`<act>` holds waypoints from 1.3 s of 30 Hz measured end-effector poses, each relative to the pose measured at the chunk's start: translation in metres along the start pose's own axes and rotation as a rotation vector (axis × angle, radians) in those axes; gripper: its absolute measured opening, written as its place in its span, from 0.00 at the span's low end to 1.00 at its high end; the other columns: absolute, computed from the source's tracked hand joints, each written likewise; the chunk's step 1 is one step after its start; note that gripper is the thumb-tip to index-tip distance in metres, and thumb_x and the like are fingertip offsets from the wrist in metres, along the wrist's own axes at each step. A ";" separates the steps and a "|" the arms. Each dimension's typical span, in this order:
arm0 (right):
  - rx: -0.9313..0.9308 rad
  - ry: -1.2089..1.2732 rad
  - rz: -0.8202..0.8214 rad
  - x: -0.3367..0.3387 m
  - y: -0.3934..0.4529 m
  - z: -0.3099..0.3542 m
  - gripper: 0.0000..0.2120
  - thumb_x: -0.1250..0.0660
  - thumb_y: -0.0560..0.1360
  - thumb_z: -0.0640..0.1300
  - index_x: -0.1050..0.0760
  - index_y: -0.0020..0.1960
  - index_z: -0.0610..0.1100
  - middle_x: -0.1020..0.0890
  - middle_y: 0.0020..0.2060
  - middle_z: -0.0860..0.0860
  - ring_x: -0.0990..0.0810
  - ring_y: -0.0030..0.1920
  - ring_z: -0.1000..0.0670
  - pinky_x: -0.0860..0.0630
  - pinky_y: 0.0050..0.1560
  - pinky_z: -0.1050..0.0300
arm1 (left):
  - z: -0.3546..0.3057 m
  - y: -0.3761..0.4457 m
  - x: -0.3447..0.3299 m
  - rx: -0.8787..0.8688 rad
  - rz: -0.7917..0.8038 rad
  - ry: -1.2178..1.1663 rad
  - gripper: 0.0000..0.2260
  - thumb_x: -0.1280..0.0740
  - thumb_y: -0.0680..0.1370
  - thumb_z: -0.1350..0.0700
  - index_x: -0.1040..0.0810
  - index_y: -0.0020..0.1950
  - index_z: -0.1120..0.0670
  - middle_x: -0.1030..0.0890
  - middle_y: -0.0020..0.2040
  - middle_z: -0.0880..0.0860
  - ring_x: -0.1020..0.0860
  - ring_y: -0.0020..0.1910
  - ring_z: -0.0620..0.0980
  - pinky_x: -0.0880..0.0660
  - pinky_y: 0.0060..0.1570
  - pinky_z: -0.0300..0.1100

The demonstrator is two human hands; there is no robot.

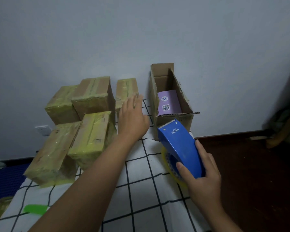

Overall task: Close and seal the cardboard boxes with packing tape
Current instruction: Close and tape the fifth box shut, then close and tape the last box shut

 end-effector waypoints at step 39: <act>0.070 0.347 -0.103 0.048 -0.041 0.212 0.32 0.27 0.74 0.49 0.33 0.76 0.51 0.28 0.62 0.59 0.27 0.62 0.57 0.26 0.64 0.58 | -0.070 -0.262 0.147 -0.387 0.354 0.220 0.12 0.36 0.79 0.50 0.21 0.61 0.48 0.32 0.71 0.51 0.41 0.70 0.53 0.37 0.68 0.48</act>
Point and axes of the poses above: each hand's wrist, its own y-axis towards the middle knuckle, its own x-axis out of the back of the hand, z = x × y, the point moved 10 cm from there along y, towards the middle knuckle
